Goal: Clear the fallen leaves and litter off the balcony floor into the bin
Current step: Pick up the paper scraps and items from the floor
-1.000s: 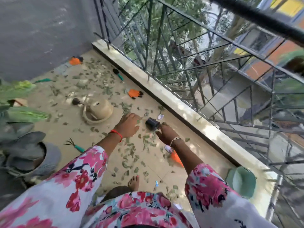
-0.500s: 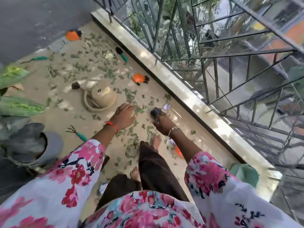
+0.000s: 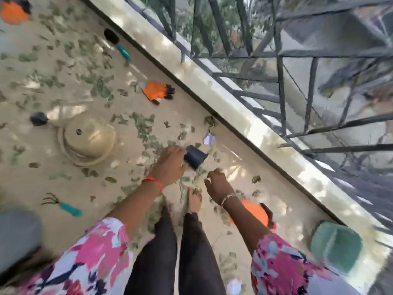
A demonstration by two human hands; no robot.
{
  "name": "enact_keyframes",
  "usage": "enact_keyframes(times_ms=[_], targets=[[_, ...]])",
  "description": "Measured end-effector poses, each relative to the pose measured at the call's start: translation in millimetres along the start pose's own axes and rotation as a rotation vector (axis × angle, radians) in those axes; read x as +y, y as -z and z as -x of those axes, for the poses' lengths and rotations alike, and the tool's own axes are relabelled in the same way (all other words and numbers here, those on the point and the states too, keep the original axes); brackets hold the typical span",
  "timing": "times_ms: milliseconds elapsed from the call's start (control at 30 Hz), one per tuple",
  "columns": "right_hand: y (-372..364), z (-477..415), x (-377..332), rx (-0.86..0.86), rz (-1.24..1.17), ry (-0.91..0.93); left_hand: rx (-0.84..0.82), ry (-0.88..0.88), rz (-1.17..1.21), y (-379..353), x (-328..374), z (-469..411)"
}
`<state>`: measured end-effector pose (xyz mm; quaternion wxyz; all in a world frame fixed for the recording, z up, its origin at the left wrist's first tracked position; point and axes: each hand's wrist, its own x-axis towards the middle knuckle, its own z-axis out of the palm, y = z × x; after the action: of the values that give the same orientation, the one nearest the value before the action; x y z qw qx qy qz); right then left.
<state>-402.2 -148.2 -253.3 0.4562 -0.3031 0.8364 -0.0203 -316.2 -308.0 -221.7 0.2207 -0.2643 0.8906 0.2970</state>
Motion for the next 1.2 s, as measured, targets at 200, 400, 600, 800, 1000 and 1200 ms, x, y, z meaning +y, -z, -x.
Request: enact_keyframes(times_ms=[200, 400, 600, 800, 1000, 1200], targets=[[-73.3, -143.2, 73.9, 0.104, -0.105, -0.186, -0.099, -0.072, 0.008, -99.4, -33.3, -154.5], [-121.7, -261.9, 134.2, 0.321, -0.197, -0.233, -0.117, -0.091, 0.030, -194.1, -63.5, -269.4], [-161.3, -339.7, 176.5, 0.448, -0.258, -0.211, -0.209, -0.125, -0.015, -273.4, -81.0, -355.0], [-187.7, -373.8, 185.8, 0.582, -0.376, -0.106, -0.127, -0.105, -0.089, -315.1, -74.7, -400.0], [-200.6, -353.4, 181.5, 0.836, -0.518, -0.080, -0.035, -0.166, 0.051, -329.1, -67.9, -395.9], [-223.2, -294.3, 176.8, 0.936, -0.649, -0.250, -0.018, -0.281, 0.144, -324.4, -43.0, -345.1]])
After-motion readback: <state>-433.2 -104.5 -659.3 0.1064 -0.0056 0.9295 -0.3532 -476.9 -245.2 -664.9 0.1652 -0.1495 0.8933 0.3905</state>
